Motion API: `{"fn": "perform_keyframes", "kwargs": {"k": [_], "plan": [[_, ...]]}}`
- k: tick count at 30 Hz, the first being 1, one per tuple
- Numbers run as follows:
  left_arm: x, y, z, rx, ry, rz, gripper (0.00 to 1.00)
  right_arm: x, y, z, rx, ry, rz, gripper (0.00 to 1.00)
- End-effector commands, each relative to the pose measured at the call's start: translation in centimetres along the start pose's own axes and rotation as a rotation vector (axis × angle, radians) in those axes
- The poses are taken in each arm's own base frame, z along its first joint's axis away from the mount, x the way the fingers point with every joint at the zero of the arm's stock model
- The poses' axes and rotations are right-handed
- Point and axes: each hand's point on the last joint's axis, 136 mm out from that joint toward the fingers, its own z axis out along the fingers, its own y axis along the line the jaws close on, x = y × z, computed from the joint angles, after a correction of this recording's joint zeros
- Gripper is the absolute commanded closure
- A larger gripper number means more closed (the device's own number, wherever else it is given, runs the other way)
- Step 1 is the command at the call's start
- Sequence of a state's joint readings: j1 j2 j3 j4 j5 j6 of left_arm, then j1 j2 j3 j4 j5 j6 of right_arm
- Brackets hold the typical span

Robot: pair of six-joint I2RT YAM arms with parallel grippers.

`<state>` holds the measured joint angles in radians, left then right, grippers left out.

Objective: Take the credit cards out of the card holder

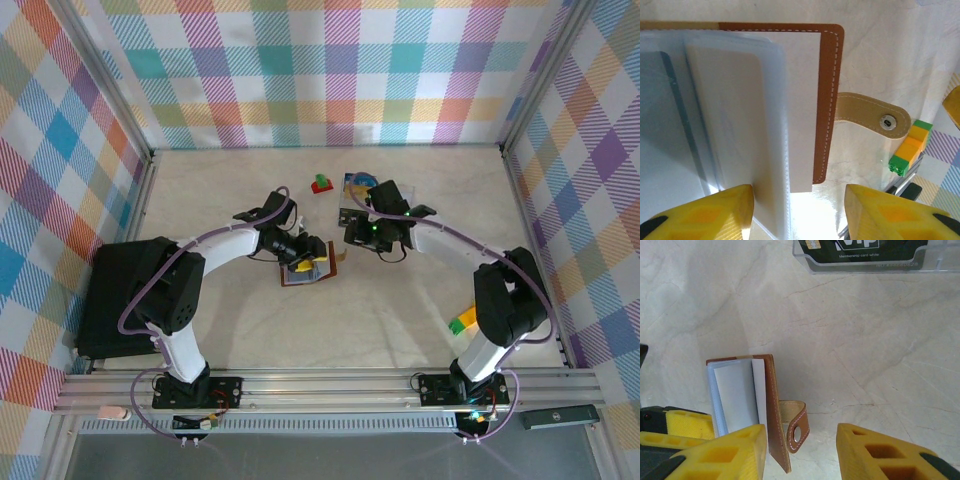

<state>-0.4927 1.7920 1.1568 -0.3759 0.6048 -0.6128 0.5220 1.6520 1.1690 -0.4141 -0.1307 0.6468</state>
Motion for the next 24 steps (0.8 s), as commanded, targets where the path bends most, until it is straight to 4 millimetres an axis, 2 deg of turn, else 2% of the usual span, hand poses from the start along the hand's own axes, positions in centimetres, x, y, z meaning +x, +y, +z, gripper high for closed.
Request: {"fn": "perform_keyframes", "kwargs": {"k": [1, 11, 18, 24], "plan": [[-0.2, -2.2, -0.7, 0.058, -0.014, 0.04, 0.47, -0.9, 0.5, -1.1, -0.017, -0.06, 0.01, 0.59], [-0.1, -2.1, -0.8, 0.055, -0.017, 0.05, 0.43, -0.9, 1.6, -1.0, -0.071, -0.044, -0.005, 0.6], [-1.1, -0.5, -2.3, -0.03, -0.089, 0.034, 0.41, -0.4, 2.9, -0.4, -0.13, 0.009, -0.043, 0.63], [-1.7, 1.5, -1.6, -0.061, -0.129, -0.055, 0.56, 1.1, 4.3, 1.5, -0.141, 0.097, -0.073, 0.73]]}}
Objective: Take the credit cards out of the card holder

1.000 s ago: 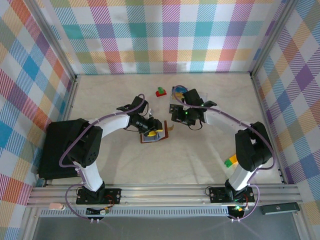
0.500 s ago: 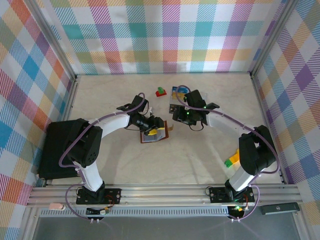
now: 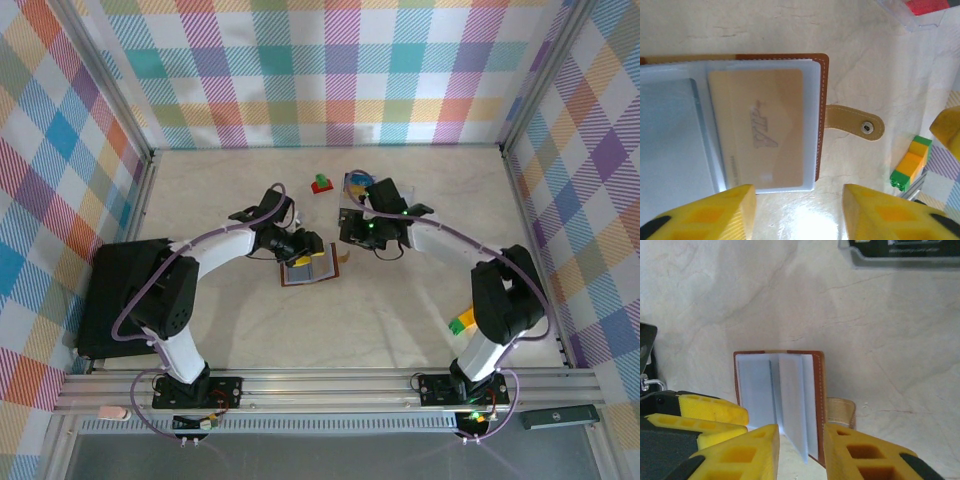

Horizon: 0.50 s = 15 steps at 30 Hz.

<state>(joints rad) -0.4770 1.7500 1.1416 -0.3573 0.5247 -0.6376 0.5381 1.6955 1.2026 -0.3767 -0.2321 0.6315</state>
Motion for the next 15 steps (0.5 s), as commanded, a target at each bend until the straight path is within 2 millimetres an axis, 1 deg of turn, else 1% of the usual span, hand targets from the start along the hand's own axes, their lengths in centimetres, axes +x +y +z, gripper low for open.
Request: {"fn": "perform_keyframes", "kwargs": {"k": [1, 3, 8, 12, 15], "plan": [[-0.4, 1.3, -0.2, -0.039, -0.039, -0.053, 0.58, 0.8, 1.9, 1.1, -0.04, 0.059, -0.039, 0.74], [-0.6, 1.9, 0.2, -0.051, -0.039, -0.075, 0.62, 1.2, 2.3, 1.9, -0.035, 0.081, -0.053, 0.76], [-0.7, 2.6, 1.7, -0.045, -0.019, -0.112, 0.7, 2.3, 2.3, 3.9, -0.02, 0.151, -0.042, 0.79], [-0.6, 3.7, 2.5, -0.076, -0.002, -0.135, 0.71, 2.9, 1.6, 5.0, 0.006, 0.184, -0.021, 0.79], [-0.3, 5.0, 2.9, -0.118, 0.007, -0.143, 0.71, 3.3, 0.6, 5.8, 0.041, 0.205, -0.004, 0.79]]}}
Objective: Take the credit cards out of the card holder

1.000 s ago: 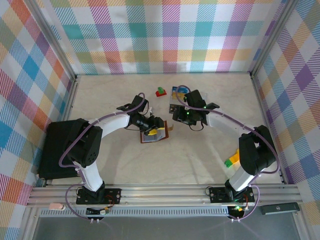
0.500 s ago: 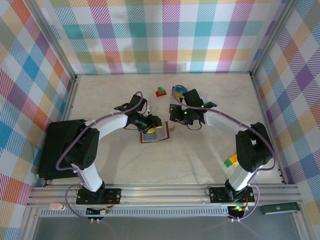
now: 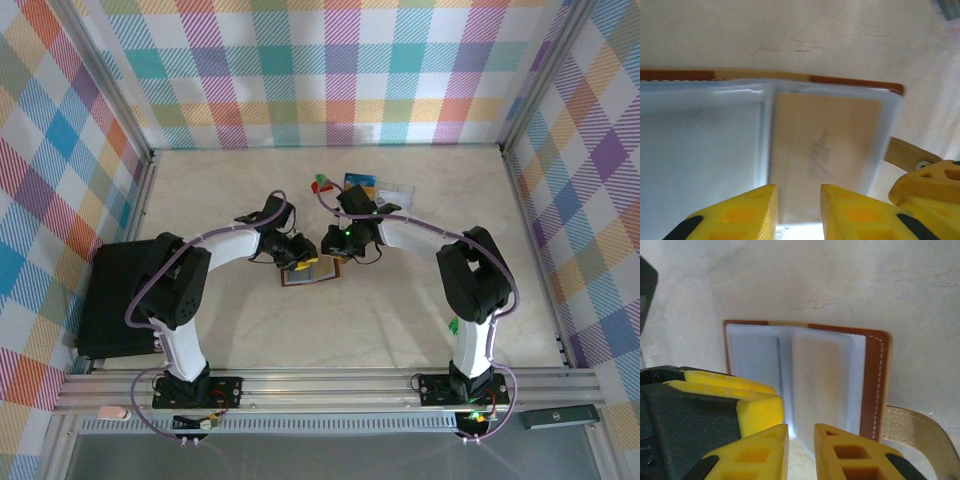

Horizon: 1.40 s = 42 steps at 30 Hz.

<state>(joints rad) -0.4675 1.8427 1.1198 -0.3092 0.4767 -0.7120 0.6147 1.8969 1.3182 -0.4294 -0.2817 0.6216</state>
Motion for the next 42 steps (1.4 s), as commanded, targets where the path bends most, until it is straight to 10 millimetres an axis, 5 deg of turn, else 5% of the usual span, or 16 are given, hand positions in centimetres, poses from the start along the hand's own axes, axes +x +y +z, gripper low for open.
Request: {"fn": "perform_keyframes", "kwargs": {"k": [1, 7, 15, 27, 42], "plan": [[0.1, 2.0, 0.4, -0.056, 0.006, -0.028, 0.71, 0.3, -0.6, 0.6, 0.031, 0.037, 0.029, 0.79], [0.4, 3.3, 0.5, -0.082, 0.013, -0.038, 0.74, 0.9, -2.4, 1.5, 0.095, 0.06, 0.057, 0.79], [0.7, 4.4, 0.8, -0.113, 0.026, -0.043, 0.8, 0.8, -2.3, 1.6, 0.089, 0.067, 0.058, 0.75], [0.8, 4.4, 0.7, -0.12, 0.032, -0.04, 0.82, 0.6, -0.3, 0.4, 0.009, 0.055, 0.027, 0.84], [0.8, 4.4, 0.4, -0.128, 0.032, -0.032, 0.82, 0.8, 1.4, -1.0, -0.049, 0.071, 0.033, 0.83]]}}
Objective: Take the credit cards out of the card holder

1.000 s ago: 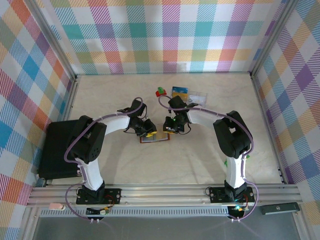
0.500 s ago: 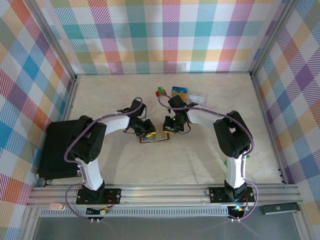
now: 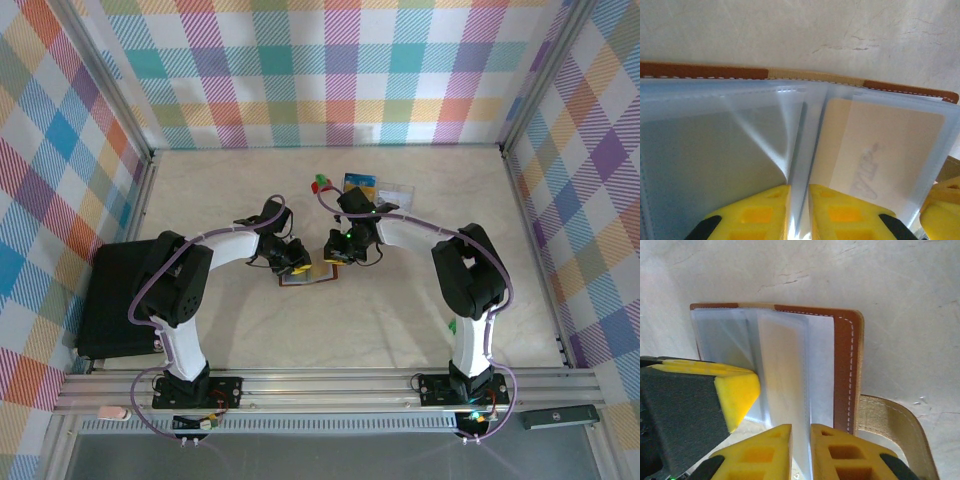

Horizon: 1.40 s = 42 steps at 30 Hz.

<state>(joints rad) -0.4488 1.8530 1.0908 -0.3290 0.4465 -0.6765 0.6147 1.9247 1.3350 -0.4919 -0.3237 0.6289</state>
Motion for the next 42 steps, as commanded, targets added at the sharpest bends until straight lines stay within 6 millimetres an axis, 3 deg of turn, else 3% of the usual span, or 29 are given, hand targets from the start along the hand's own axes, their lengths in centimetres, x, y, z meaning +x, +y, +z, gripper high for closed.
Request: {"fn": "perform_keyframes", "kwargs": {"k": [1, 21, 28, 36, 42], "plan": [[0.7, 1.9, 0.2, -0.069, 0.029, -0.025, 0.82, -0.4, 2.0, -1.6, -0.062, -0.003, -0.005, 0.83], [0.6, 1.7, 0.0, -0.066, 0.03, -0.02, 0.86, 0.0, 1.5, -1.8, -0.024, 0.02, 0.008, 0.96], [0.5, 1.4, -0.3, -0.064, 0.026, -0.016, 0.86, 0.1, 1.7, -1.7, -0.031, 0.028, -0.002, 0.96], [-0.4, -1.4, -3.8, 0.009, -0.058, -0.053, 0.74, 0.2, 4.6, -2.2, -0.183, 0.05, -0.028, 0.89], [-1.0, -0.1, -5.4, -0.002, -0.113, -0.107, 0.73, 0.1, 5.0, -1.8, -0.21, 0.061, -0.025, 0.85]]}}
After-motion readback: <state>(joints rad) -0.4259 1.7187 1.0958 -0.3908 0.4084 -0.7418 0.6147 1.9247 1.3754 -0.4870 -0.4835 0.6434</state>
